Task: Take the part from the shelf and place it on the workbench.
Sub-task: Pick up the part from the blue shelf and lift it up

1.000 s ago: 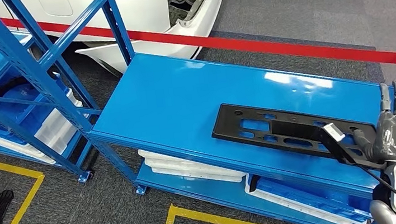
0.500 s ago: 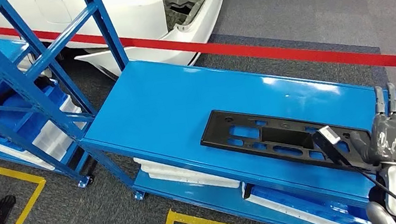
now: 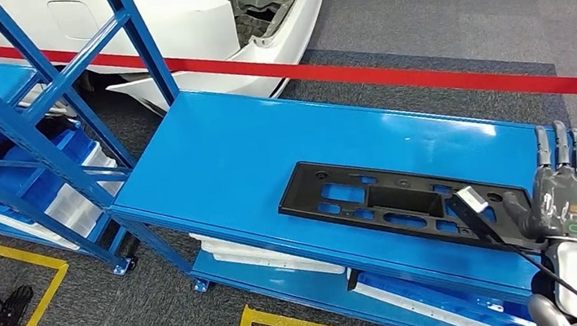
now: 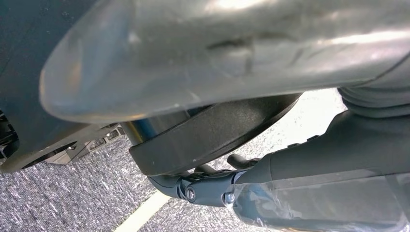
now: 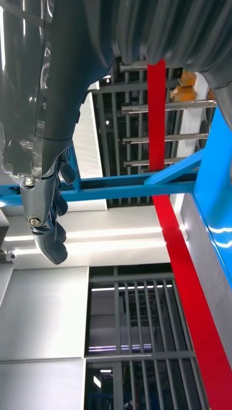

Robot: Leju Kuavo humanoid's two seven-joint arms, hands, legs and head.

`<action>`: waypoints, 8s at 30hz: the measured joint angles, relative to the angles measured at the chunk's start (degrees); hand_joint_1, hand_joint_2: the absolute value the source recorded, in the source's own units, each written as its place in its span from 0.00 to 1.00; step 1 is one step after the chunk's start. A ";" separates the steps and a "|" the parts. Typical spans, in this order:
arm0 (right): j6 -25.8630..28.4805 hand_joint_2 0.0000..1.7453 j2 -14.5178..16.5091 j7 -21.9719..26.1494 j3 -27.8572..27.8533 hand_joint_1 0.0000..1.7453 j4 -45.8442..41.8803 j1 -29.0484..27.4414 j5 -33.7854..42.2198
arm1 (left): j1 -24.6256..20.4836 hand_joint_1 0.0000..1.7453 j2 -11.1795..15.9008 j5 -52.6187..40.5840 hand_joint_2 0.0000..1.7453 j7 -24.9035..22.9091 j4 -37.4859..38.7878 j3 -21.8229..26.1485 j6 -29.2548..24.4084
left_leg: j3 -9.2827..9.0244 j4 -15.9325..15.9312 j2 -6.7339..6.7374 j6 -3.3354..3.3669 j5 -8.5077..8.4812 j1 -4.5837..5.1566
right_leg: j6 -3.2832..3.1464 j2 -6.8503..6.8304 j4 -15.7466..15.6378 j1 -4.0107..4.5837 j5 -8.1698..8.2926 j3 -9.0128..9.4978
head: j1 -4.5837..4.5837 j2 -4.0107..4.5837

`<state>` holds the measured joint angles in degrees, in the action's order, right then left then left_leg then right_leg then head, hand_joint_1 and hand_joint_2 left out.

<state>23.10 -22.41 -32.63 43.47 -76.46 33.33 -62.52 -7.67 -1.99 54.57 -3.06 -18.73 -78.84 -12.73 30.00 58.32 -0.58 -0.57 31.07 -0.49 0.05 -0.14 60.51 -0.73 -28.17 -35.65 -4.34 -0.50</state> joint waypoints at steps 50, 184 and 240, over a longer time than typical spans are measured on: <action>-27.77 1.00 9.08 -6.96 13.37 0.00 -15.52 7.04 31.62 | 0.04 0.00 0.00 3.69 0.00 -2.87 -0.02 0.00 -0.27 | -0.10 0.18 0.00 -0.12 0.07 0.37 | 0.37 -0.03 -0.54 -0.14 0.24 0.63 | 0.02 0.01; -24.17 1.00 -1.18 -0.97 3.65 0.00 1.30 0.33 9.02 | -0.06 0.00 -0.83 8.39 0.00 -1.87 -1.16 0.02 -1.48 | -0.40 0.17 0.06 0.13 0.23 0.39 | 0.57 -0.02 -0.81 -0.18 0.20 1.12 | 0.03 0.00; -4.88 1.00 -0.16 0.56 3.19 1.00 12.04 -3.70 9.25 | -0.03 0.00 -0.83 5.54 0.00 0.75 -1.02 0.02 -0.60 | -1.45 0.14 0.06 0.28 0.33 0.38 | 0.71 0.01 -1.12 -0.15 0.19 2.28 | 0.04 0.01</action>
<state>18.22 -22.57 -32.07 46.65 -64.42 29.63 -53.26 -7.70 -2.82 60.11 -2.31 -19.75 -78.82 -13.33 28.54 58.46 -0.51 -0.29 31.39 -0.11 0.77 -0.13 59.39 -0.88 -27.99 -33.37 -4.31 -0.50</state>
